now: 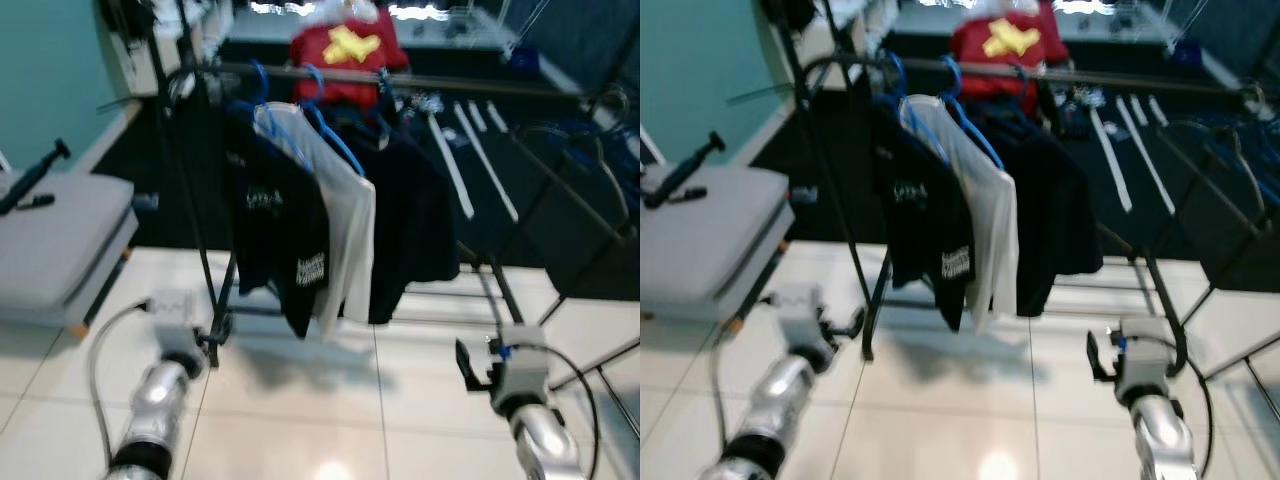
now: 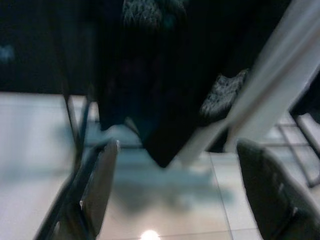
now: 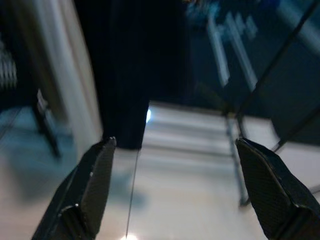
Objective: Hang hanger
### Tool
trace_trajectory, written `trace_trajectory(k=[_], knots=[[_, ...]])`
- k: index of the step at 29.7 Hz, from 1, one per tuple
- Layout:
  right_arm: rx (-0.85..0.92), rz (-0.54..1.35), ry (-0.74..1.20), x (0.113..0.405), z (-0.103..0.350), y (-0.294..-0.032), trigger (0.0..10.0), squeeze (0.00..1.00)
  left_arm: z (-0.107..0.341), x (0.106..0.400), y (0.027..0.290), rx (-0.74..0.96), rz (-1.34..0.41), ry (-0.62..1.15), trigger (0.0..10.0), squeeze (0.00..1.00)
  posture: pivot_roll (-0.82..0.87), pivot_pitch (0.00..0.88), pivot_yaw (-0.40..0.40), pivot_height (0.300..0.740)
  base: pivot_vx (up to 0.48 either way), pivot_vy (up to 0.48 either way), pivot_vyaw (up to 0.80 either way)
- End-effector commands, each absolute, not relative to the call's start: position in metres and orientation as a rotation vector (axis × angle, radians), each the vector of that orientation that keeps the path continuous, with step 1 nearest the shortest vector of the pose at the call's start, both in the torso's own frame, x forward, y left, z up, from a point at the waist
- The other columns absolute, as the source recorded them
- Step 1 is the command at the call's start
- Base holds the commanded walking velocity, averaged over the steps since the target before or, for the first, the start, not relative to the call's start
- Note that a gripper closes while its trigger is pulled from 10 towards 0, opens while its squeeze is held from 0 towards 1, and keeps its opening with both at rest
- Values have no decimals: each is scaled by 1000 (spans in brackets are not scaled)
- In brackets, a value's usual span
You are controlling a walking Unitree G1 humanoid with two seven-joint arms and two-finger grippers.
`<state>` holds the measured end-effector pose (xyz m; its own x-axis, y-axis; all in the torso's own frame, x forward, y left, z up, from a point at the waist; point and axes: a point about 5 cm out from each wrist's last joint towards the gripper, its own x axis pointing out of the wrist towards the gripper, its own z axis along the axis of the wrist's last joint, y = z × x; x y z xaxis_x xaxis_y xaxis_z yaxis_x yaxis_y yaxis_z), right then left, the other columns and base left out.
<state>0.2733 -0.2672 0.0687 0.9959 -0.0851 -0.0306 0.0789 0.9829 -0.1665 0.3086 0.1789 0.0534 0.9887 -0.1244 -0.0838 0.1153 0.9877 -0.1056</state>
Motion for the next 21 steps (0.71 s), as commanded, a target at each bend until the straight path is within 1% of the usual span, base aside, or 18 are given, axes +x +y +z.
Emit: trace_trajectory(k=[1, 2, 3, 4, 5, 6, 7, 8, 10, 11, 13, 15, 17, 21], knots=[[-135, -91, 49, 270, 65, -265, 10000, 0, 57, 307, 188, -99, -101, 77, 10000, 0, -49, 68, -42, 740, 390, 0, 0], [-103, -89, -1, 269, 76, -257, 10000, 0, 69, 307, 178, -93, -128, 25, 10000, 0, -48, 72, -39, 740, 390, 0, 0], [-103, -89, -1, 269, 76, -257, 10000, 0, 69, 307, 178, -93, -128, 25, 10000, 0, -48, 72, -39, 740, 390, 0, 0], [-74, -71, -49, 268, 86, -245, 10000, 0, 80, 303, 167, -93, -166, -16, 10000, 0, -47, 86, -30, 740, 394, 0, 0], [-74, -71, -49, 268, 86, -245, 10000, 0, 80, 303, 167, -93, -166, -16, 10000, 0, -47, 86, -30, 740, 394, 0, 0], [-57, -44, -85, 266, 93, -228, 10000, 0, 88, 297, 152, -90, -220, -49, 10000, 0, -49, 97, -22, 740, 390, 0, 0], [-57, -44, -85, 266, 93, -228, 10000, 0, 88, 297, 152, -90, -220, -49, 10000, 0, -49, 97, -22, 740, 390, 0, 0], [-81, -23, -99, 263, 95, -218, 10000, 0, 89, 292, 141, -76, -265, -56, 10000, 0, -39, 104, -17, 740, 390, 0, 0], [-110, -37, -106, 261, 96, -219, 10000, 0, 88, 291, 136, -55, -289, -53, 10000, 0, -43, 107, -7, 740, 386, 0, 0], [-110, -37, -106, 261, 96, -219, 10000, 0, 88, 291, 136, -55, -289, -53, 10000, 0, -43, 107, -7, 740, 382, 0, 0], [-123, -87, -96, 258, 96, -231, 10000, 0, 85, 293, 147, -66, -242, -35, 10000, 0, -41, 109, 4, 740, 377, 0, 0], [-120, -98, -92, 257, 96, -233, 10000, 0, 85, 293, 151, -80, -223, -29, 10000, 0, -38, 109, 4, 740, 375, 0, 0], [-120, -98, -92, 257, 96, -233, 10000, 0, 85, 293, 151, -80, -223, -29, 10000, 0, -38, 109, 4, 740, 375, 0, 0], [-143, -59, -59, 250, 101, -227, 10000, 0, 91, 283, 151, -72, -206, -19, 10000, 0, -38, 116, 6, 740, 342, 0, 0]])
